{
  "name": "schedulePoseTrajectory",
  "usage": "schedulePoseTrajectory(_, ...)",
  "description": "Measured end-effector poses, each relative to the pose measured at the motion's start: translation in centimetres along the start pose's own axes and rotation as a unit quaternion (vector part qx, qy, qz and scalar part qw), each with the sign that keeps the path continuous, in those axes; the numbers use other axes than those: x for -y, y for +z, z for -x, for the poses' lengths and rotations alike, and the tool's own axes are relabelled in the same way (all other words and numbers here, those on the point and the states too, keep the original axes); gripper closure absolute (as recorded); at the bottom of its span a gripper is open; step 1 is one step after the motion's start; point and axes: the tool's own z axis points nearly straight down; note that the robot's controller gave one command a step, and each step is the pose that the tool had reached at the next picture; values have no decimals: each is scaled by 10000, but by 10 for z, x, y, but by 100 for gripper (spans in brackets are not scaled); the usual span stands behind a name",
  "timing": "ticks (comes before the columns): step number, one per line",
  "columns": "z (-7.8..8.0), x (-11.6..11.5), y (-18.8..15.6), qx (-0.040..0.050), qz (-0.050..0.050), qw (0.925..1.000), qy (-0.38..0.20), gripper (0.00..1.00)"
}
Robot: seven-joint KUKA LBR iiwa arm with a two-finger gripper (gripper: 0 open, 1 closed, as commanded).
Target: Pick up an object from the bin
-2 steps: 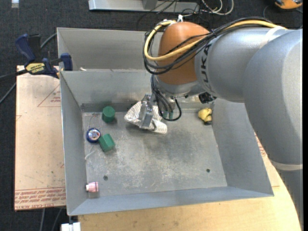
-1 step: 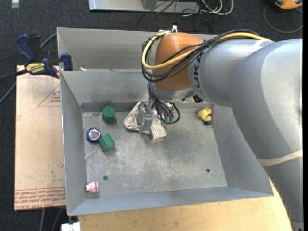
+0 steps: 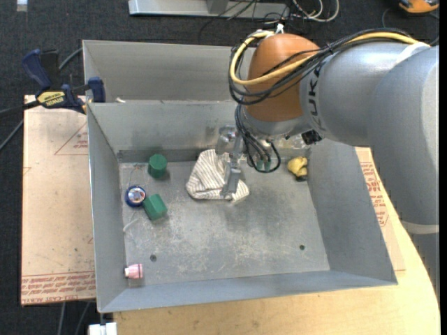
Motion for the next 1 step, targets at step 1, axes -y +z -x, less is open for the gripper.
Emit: schedulePoseTrajectory(1, 0, 0, 0, 0, 0, 10000, -4, 0)
